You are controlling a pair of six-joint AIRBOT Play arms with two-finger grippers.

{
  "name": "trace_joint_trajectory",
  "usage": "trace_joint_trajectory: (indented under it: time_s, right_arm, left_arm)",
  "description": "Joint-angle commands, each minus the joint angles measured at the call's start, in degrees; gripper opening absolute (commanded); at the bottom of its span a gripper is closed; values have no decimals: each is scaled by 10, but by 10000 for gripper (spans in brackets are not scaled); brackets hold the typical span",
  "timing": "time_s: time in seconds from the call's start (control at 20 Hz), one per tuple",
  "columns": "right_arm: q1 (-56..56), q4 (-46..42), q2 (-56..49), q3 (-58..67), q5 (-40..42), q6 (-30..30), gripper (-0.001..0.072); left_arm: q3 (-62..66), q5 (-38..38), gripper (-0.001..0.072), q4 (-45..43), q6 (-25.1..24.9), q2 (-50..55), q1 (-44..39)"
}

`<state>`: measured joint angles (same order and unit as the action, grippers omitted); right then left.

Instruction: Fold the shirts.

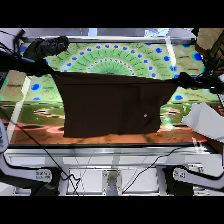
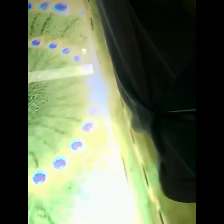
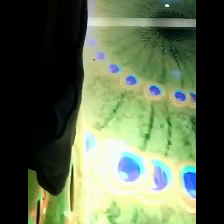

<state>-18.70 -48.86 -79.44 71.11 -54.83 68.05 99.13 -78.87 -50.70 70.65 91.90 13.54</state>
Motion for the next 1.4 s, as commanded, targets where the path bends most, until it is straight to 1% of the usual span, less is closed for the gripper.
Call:
trace_joint_trajectory:
  time_s: [0.0,0.05,0.1,0.15,0.25,0.3,0.35,0.45,0.5,0.6,0.65,0.7,0.75,0.8,0.85,0.9,0.95,1.0,1.05,1.1,1.15,1.2,1.25,1.3,1.35]
  right_arm:
    - [18,39,-84,-7,137,-19,192]
    - [21,39,-85,-7,164,-19,340]
    - [23,44,-84,-5,181,-19,375]
    - [22,45,-83,2,181,-19,375]
    - [19,40,-77,25,136,-25,375]
    - [17,29,-75,40,95,-39,375]
    - [15,17,-74,55,49,-54,375]
    - [2,-10,-67,83,-35,-68,375]
    - [-7,-9,-57,89,-61,-75,375]
    - [-28,-9,-25,90,-87,-80,375]
    - [-39,-9,-6,90,-103,-81,375]
    - [-50,-9,16,90,-126,-86,374]
    - [-59,-9,39,90,-151,-99,368]
    - [-69,-9,68,90,-175,-113,337]
    - [-77,-9,98,90,-194,-125,301]
    - [-83,-11,127,90,-209,-127,301]
    - [-88,-20,153,90,-224,-129,304]
    - [-91,-38,174,90,-246,-128,320]
    - [-93,-60,190,89,-272,-122,335]
    - [-93,-87,203,89,-299,-121,335]
    - [-93,-103,214,85,-312,-121,335]
    - [-96,-103,229,64,-302,-122,338]
    - [-100,-93,242,32,-290,-125,339]
    - [-107,-82,251,-9,-282,-126,339]
    - [-111,-63,255,-62,-278,-132,340]
  left_arm:
    - [-5,110,20,2,-19,72,0]
    - [-6,127,21,2,-19,78,0]
    - [-5,143,21,1,-19,79,0]
    - [-3,150,22,5,-19,79,0]
    - [9,143,33,16,-19,79,0]
    - [21,130,135,19,-19,79,0]
    - [37,113,278,21,-19,79,0]
    - [92,61,372,27,-19,79,1]
    - [130,28,380,30,-19,78,1]
    - [205,-26,378,31,-15,74,1]
    - [221,-43,366,31,-15,60,1]
    - [220,-54,339,27,-16,34,1]
    - [219,-70,303,22,-31,5,1]
    - [217,-83,125,20,-57,-24,1]
    - [211,-88,45,10,-78,-63,1]
    - [202,-93,45,-14,-78,-98,1]
    - [191,-108,46,-56,-76,-131,1]
    - [173,-135,47,-113,-58,-164,1]
    - [145,-154,63,-171,-33,-196,1]
    - [110,-157,72,-212,-10,-226,1]
    - [64,-153,162,-240,3,-256,1]
    - [16,-153,273,-253,15,-281,1]
    - [-41,-148,336,-252,21,-304,1]
    - [-99,-141,362,-247,20,-322,1]
    - [-163,-127,362,-234,14,-336,1]
